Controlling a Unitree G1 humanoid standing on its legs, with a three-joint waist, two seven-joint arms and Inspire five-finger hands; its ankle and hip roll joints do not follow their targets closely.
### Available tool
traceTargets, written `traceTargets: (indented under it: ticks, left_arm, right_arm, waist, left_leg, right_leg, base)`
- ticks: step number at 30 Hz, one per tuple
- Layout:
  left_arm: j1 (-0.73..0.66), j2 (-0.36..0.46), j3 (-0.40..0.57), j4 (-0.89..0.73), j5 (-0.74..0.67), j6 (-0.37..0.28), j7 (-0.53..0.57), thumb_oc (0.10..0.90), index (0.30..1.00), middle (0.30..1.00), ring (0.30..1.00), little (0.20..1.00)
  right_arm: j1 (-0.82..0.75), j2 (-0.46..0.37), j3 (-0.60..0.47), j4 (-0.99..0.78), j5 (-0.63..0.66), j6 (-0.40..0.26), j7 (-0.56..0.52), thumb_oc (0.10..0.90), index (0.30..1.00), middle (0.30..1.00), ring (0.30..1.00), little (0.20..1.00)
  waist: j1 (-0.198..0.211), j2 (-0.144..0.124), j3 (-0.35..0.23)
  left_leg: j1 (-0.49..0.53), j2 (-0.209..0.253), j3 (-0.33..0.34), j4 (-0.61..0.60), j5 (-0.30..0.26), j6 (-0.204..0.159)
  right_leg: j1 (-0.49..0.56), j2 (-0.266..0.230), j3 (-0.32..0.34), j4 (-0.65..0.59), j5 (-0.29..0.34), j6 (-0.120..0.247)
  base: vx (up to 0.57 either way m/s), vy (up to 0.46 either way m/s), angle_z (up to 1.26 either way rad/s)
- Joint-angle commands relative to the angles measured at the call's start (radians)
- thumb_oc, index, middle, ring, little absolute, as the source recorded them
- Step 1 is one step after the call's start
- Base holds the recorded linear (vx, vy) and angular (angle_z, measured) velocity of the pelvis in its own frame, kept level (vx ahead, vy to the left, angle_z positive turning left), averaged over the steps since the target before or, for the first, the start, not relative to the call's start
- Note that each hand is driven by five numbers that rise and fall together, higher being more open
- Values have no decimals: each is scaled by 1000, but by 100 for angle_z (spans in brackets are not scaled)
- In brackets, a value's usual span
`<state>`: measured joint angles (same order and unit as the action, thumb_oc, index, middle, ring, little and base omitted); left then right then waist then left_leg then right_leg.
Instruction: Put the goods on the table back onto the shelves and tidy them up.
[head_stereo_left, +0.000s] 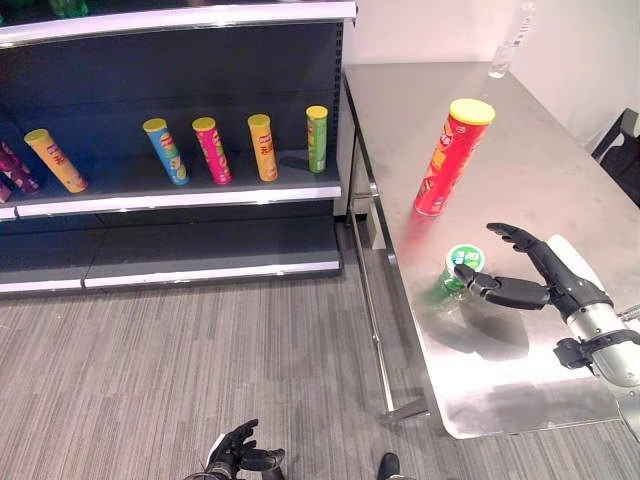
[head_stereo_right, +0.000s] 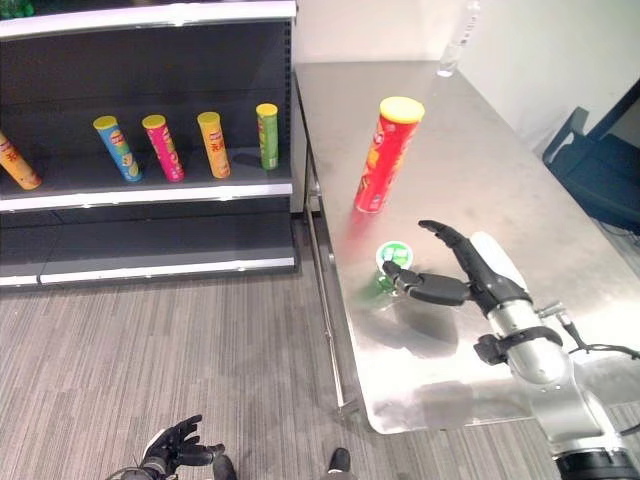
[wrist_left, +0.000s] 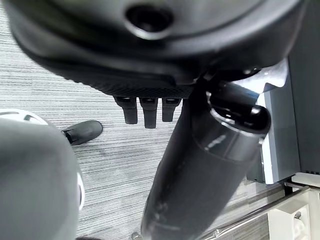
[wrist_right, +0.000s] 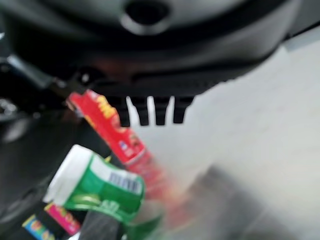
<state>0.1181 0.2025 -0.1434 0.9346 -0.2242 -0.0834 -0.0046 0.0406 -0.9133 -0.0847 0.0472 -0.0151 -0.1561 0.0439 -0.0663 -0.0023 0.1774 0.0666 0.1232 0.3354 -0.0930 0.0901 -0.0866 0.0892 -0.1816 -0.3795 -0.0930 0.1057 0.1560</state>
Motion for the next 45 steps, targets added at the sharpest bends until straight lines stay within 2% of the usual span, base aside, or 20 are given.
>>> traceTargets:
  ticks: [1,4,11,15,32,37,45]
  left_arm:
    - [-47,31,4,-26,23,-49,13,800,900,900,900,900]
    - [-44,33,5,-29,24,-47,12,800,900,900,900,900]
    - [-43,35,7,-28,28,-47,17,800,900,900,900,900]
    - [-49,39,9,-28,26,-47,27,800,900,900,900,900]
    - [-39,28,15,-32,36,-41,22,800,900,900,900,900]
    - [-40,28,12,-35,40,-40,24,800,900,900,900,900]
    - [-39,25,8,-35,40,-36,29,800,900,900,900,900]
  right_arm:
    - [-145,-50,-23,-73,-2,-49,-19,800,900,900,900,900]
    - [-160,-69,9,-49,-35,-43,-21,800,900,900,900,900]
    - [-150,-86,1,-48,-68,-44,-39,800,900,900,900,900]
    - [-116,-90,-55,-52,-70,-40,-69,800,900,900,900,900]
    - [-55,-69,-168,-127,-86,-36,-93,800,900,900,900,900]
    - [-76,-59,-140,-164,-78,-38,-71,800,900,900,900,900]
    - [-115,-9,-27,-154,-96,-24,-45,800,900,900,900,900]
  waist:
    - [20,-32,-25]
    - [27,-34,-23]
    - [28,-37,-20]
    - [18,-36,-21]
    - [-6,-34,-29]
    - [-4,-35,-33]
    - [8,-38,-36]
  left_leg:
    - [35,48,101,6,-31,-59]
    - [33,47,98,6,-31,-59]
    - [31,47,96,6,-31,-59]
    - [36,45,95,6,-35,-58]
    - [53,46,106,6,-45,-54]
    - [53,46,107,6,-44,-53]
    - [50,46,105,6,-44,-52]
  right_leg:
    - [63,-2,1,9,-124,47]
    - [63,-4,-5,9,-123,47]
    - [62,-4,-8,10,-122,48]
    - [64,-3,-5,12,-123,47]
    - [65,1,13,10,-124,47]
    - [65,3,14,10,-123,47]
    - [62,1,11,11,-120,46]
  base:
    - [0,0,0]
    - [0,0,0]
    - [0,0,0]
    - [0,0,0]
    - [0,0,0]
    - [0,0,0]
    - [0,0,0]
